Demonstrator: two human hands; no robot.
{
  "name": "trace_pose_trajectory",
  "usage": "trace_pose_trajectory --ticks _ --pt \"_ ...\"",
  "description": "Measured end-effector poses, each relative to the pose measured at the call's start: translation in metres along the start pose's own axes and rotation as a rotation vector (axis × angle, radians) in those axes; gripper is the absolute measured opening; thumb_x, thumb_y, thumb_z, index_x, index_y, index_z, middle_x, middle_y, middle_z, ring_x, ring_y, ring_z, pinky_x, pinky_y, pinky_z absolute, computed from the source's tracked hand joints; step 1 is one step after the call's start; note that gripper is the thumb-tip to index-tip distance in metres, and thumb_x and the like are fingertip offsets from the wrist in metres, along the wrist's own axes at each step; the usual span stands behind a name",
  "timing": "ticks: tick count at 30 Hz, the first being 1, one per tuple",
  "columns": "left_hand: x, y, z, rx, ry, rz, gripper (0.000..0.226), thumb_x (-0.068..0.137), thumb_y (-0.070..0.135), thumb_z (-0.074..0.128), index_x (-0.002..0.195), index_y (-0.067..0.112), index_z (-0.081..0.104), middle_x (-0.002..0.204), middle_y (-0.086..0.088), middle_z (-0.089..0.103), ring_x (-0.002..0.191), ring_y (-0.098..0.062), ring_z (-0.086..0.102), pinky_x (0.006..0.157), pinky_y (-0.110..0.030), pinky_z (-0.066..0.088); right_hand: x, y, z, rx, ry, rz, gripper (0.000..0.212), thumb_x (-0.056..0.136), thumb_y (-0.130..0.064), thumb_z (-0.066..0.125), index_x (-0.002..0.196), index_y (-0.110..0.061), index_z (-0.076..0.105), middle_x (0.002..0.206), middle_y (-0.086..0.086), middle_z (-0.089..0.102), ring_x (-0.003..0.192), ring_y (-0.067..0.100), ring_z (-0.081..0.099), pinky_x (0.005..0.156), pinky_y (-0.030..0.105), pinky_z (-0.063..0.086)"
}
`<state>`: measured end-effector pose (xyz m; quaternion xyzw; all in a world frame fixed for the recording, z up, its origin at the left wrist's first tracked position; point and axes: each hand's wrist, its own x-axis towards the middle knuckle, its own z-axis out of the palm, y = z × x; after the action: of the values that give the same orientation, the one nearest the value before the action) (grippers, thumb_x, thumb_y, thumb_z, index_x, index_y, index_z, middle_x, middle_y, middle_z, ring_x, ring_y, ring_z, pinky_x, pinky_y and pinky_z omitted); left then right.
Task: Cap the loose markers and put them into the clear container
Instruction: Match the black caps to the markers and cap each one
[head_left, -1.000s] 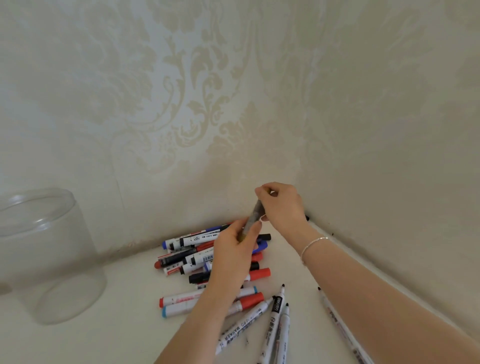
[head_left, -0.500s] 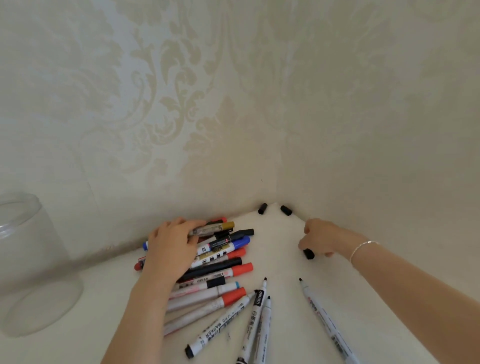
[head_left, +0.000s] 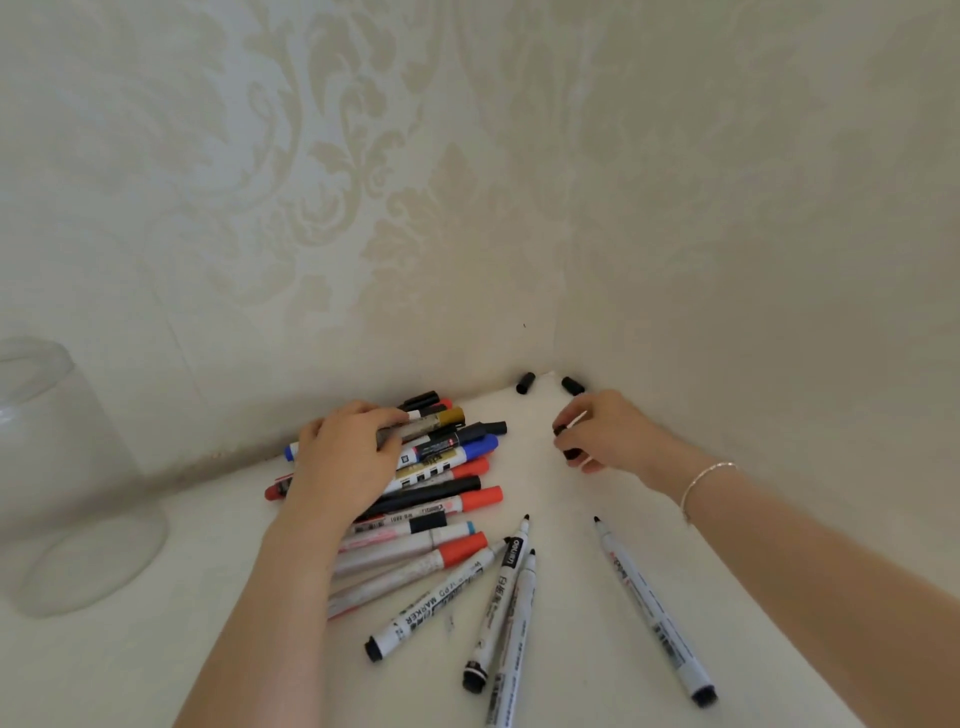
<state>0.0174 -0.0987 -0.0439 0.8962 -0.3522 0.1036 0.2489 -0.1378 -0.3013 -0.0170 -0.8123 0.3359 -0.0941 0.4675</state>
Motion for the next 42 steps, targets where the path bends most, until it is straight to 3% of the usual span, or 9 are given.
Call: trace_pose_trajectory --ticks 7,14,17,23,29,33,38,40,42 --pt "-0.007 0.019 -0.001 -0.149 -0.030 0.080 0.028 0.094 0.023 0.056 0.121 0.028 0.064 0.127 0.005 0.054 0.119 -0.018 0.050 0.111 -0.044 0.031 -0.009 -0.001 0.003 0.106 0.079 -0.037 0.013 0.084 -0.001 0.063 0.095 -0.005 0.057 0.083 0.011 0.061 0.060 0.018 0.062 0.061 0.024 0.053" --pt "-0.022 0.052 -0.032 -0.240 -0.320 0.124 0.007 0.085 0.021 0.070 0.083 0.029 0.070 0.092 0.006 0.059 0.086 -0.012 0.058 0.079 -0.025 0.047 -0.024 -0.008 0.002 0.060 0.081 -0.040 0.006 0.087 -0.005 0.060 0.093 -0.006 0.062 0.075 0.008 0.062 0.058 0.013 0.059 0.058 0.018 0.050" --pt "-0.032 0.056 -0.043 -0.197 -0.471 0.123 0.008 0.081 0.023 0.072 0.078 0.030 0.071 0.081 0.011 0.063 0.077 -0.008 0.059 0.069 -0.022 0.047 -0.030 -0.011 0.003 0.045 0.103 -0.047 0.008 0.087 -0.005 0.060 0.094 -0.007 0.064 0.070 0.005 0.059 0.056 0.011 0.056 0.042 0.010 0.040" --pt "-0.053 0.063 -0.042 0.063 -0.641 0.146 0.014 0.076 0.035 0.076 0.084 0.023 0.072 0.086 0.011 0.067 0.086 -0.007 0.060 0.075 -0.024 0.047 -0.038 -0.016 0.002 0.083 0.166 -0.044 0.017 0.086 -0.003 0.055 0.096 -0.001 0.069 0.073 0.010 0.059 0.057 0.013 0.052 0.058 0.019 0.044" --pt "-0.059 0.079 -0.025 0.359 -0.578 0.227 0.024 0.080 0.041 0.065 0.090 0.020 0.071 0.093 0.005 0.069 0.086 -0.011 0.063 0.062 -0.023 0.044 -0.049 -0.017 -0.001 0.175 0.138 -0.079 0.014 0.090 -0.002 0.051 0.095 -0.001 0.064 0.082 0.014 0.062 0.056 0.014 0.057 0.055 0.018 0.051" --pt "-0.047 0.082 -0.034 0.036 -0.604 0.163 0.016 0.082 0.036 0.065 0.088 0.021 0.069 0.084 0.012 0.065 0.078 -0.003 0.059 0.068 -0.025 0.045 -0.049 -0.017 -0.009 0.240 0.169 -0.092 0.013 0.088 -0.001 0.055 0.090 -0.002 0.068 0.082 0.012 0.063 0.058 0.015 0.057 0.063 0.023 0.052" --pt "-0.023 0.092 -0.035 -0.422 -0.608 0.134 0.013 0.089 0.024 0.054 0.089 0.013 0.061 0.080 0.003 0.073 0.075 -0.024 0.066 0.074 -0.035 0.053 -0.044 -0.016 -0.020 0.477 0.235 -0.092 0.014 0.083 0.000 0.055 0.077 -0.004 0.067 0.078 0.009 0.062 0.054 0.014 0.047 0.056 0.021 0.042" --pt "-0.017 0.096 -0.027 -0.689 -0.627 0.042 0.020 0.093 0.016 0.042 0.090 0.011 0.061 0.072 0.001 0.068 0.064 -0.020 0.063 0.064 -0.032 0.056 -0.041 -0.015 -0.025 0.629 0.249 -0.082 0.014 0.084 0.001 0.055 0.076 -0.004 0.064 0.075 0.008 0.059 0.053 0.014 0.044 0.056 0.023 0.040" --pt "-0.014 0.100 -0.016 -0.922 -0.651 -0.098 0.030 0.095 0.011 0.033 0.097 0.011 0.063 0.066 -0.001 0.054 0.049 -0.012 0.048 0.045 -0.024 0.045 -0.036 -0.014 -0.028 0.761 0.229 -0.071 0.011 0.084 0.002 0.056 0.077 -0.005 0.061 0.074 0.009 0.057 0.053 0.014 0.044 0.056 0.023 0.039"
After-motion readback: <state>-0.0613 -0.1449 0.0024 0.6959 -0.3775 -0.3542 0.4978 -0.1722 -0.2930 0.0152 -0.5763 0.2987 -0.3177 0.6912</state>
